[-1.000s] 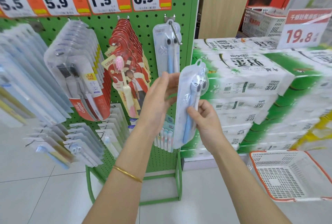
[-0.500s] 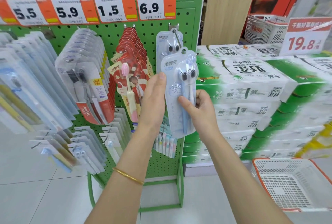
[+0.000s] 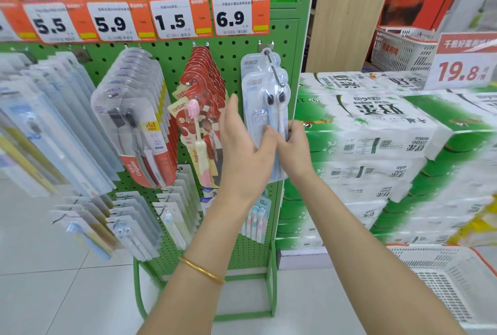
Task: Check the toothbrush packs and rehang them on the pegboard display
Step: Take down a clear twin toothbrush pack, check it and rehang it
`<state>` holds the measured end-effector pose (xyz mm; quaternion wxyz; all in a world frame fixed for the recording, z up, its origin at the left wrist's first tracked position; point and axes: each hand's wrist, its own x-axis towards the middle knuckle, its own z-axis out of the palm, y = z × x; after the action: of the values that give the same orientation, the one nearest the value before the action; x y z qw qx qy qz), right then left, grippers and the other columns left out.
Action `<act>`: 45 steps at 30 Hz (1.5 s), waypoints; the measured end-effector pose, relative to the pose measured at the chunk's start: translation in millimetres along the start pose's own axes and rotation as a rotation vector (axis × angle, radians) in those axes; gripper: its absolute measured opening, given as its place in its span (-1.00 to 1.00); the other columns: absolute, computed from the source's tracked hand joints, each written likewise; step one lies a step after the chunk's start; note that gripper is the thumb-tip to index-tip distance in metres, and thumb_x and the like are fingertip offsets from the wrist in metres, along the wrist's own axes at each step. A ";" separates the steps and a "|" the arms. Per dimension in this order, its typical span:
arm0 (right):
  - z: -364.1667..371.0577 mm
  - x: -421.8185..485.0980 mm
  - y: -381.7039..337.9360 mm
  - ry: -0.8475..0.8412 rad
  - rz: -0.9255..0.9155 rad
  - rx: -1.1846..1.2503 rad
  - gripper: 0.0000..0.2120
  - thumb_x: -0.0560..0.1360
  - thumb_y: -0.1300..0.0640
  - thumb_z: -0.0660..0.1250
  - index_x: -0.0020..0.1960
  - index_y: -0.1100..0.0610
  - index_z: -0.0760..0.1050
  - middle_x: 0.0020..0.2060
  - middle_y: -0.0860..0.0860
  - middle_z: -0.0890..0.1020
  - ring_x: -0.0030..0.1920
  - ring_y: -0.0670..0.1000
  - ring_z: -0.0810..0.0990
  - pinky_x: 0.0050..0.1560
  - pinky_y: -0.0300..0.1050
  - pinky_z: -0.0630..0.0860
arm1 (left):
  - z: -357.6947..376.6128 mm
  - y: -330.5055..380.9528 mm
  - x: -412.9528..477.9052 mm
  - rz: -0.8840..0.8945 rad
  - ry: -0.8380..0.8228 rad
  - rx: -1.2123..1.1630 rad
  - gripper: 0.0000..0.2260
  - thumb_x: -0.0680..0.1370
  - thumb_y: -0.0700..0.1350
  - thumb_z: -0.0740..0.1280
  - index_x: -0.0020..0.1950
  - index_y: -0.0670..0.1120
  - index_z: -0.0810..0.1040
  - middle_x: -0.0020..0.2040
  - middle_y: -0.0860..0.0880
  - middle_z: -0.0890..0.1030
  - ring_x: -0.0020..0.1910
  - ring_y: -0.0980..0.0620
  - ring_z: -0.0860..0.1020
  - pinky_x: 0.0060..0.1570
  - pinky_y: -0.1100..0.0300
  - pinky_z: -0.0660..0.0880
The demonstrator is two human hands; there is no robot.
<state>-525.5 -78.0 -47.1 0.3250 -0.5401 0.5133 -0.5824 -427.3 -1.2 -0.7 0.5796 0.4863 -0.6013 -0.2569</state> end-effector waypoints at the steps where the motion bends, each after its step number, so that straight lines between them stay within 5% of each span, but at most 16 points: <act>1: 2.3 5.4 2.2 -0.003 0.012 -0.002 -0.77 0.50 0.07 0.37 -0.08 0.16 0.35 -0.20 0.02 0.44 -0.26 -0.10 0.45 -0.25 -0.24 0.44 | 0.0 -0.5 0.6 -0.005 -0.011 0.013 -0.37 0.58 -0.15 0.24 0.55 -0.11 -0.01 0.54 -0.01 0.05 0.53 0.09 0.03 0.51 0.01 0.07; 6: 7.3 20.4 7.2 -0.070 0.063 -0.037 -0.75 0.54 0.02 0.31 -0.02 0.17 0.32 -0.18 0.02 0.44 -0.16 0.02 0.47 -0.02 0.10 0.49 | -0.6 0.2 4.1 -0.007 -0.038 0.060 -0.38 0.58 -0.17 0.25 0.55 -0.07 0.00 0.53 0.02 0.05 0.52 0.11 0.04 0.51 0.03 0.08; 9: 5.8 23.8 10.7 -0.101 0.042 -0.039 -0.74 0.54 0.03 0.32 0.06 0.15 0.32 -0.02 0.07 0.49 -0.05 0.02 0.51 0.08 0.09 0.50 | 1.4 1.4 6.5 0.002 -0.035 0.082 -0.40 0.59 -0.17 0.24 0.55 -0.08 0.01 0.52 0.02 0.06 0.51 0.11 0.06 0.50 0.06 0.09; 15: -3.7 37.4 9.5 -0.093 0.029 -0.044 -0.23 0.44 -0.07 0.43 0.48 0.11 0.10 0.41 0.04 0.27 0.39 -0.01 0.28 0.38 -0.03 0.29 | 3.8 3.4 11.3 0.017 -0.042 0.077 -0.42 0.59 -0.16 0.25 0.54 -0.06 0.05 0.51 0.06 0.08 0.50 0.10 0.09 0.50 0.04 0.12; 23: -4.2 64.8 -5.9 -0.177 0.006 -0.036 -0.05 0.26 -0.08 0.52 0.48 0.03 0.07 0.36 0.02 0.33 0.34 -0.02 0.35 0.34 0.00 0.34 | 5.9 3.7 20.1 0.035 -0.027 0.043 -0.43 0.57 -0.20 0.26 0.52 -0.05 0.11 0.49 0.04 0.13 0.50 0.11 0.12 0.49 0.03 0.16; 29: -5.5 70.0 -0.7 -0.184 -0.007 0.009 -0.16 0.34 0.10 0.54 0.46 0.08 0.13 0.24 -0.06 0.37 0.08 -0.31 0.39 0.11 -0.26 0.35 | 7.9 -3.4 24.2 0.030 -0.032 0.035 -0.42 0.55 -0.20 0.27 0.52 -0.06 0.11 0.49 0.04 0.13 0.50 0.08 0.13 0.48 -0.01 0.17; 34: -0.2 71.3 -0.3 -0.218 0.046 0.056 -0.18 0.18 -0.07 0.55 0.34 0.07 0.30 0.22 -0.01 0.51 0.24 -0.02 0.50 0.31 0.07 0.42 | 8.5 -9.8 28.1 0.028 -0.034 0.030 -0.41 0.52 -0.10 0.25 0.51 -0.05 0.11 0.42 0.12 0.15 0.49 0.06 0.16 0.46 -0.02 0.20; 45: -2.3 70.8 0.4 -0.334 0.059 0.235 -0.49 0.24 0.07 0.54 0.15 0.08 0.49 0.09 0.07 0.64 0.10 0.08 0.62 0.23 0.12 0.49 | 7.0 -12.8 31.3 0.012 -0.049 0.008 -0.41 0.52 -0.05 0.25 0.51 -0.02 0.12 0.43 0.10 0.18 0.47 0.11 0.19 0.44 0.00 0.25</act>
<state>-542.3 -143.6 -26.3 0.4834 -0.5723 0.3966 -0.5306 -425.8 -35.6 0.8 0.5642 0.4788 -0.6191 -0.2629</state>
